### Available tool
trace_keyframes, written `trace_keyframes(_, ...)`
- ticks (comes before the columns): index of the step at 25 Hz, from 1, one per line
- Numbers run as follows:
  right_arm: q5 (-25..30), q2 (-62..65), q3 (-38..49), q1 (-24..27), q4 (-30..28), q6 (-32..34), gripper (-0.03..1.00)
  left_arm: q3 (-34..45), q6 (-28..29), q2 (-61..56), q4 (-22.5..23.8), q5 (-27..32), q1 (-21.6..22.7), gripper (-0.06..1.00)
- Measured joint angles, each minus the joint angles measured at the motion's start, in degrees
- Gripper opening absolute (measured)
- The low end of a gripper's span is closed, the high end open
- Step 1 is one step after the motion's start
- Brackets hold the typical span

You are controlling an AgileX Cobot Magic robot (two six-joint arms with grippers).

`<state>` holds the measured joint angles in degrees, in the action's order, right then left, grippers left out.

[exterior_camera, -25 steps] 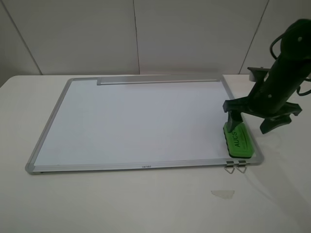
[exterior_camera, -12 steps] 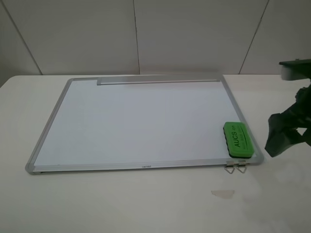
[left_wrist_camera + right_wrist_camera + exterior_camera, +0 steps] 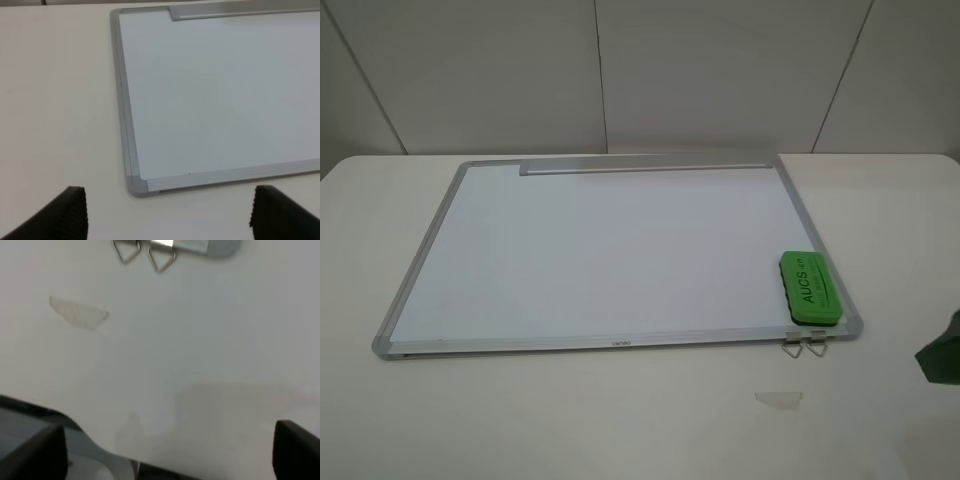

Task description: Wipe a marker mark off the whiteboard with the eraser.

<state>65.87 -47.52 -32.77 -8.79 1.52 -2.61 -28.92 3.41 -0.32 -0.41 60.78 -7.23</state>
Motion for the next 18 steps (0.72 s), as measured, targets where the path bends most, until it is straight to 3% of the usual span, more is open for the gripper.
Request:
trace_keyframes(6,-0.3,14.0,0.3,0.0,0.1,0.3,0.82,0.0,0.0,0.0,0.0,0.0,0.0,0.68)
trace_keyframes(13,0.9,22.1,0.3,0.0,0.0,1.6,0.82,0.0,0.0,0.0,0.0,0.0,0.0,0.68)
trace_keyframes(18,-4.0,23.8,2.0,0.0,-2.6,1.6,0.82,0.0,0.0,0.0,0.0,0.0,0.0,0.68)
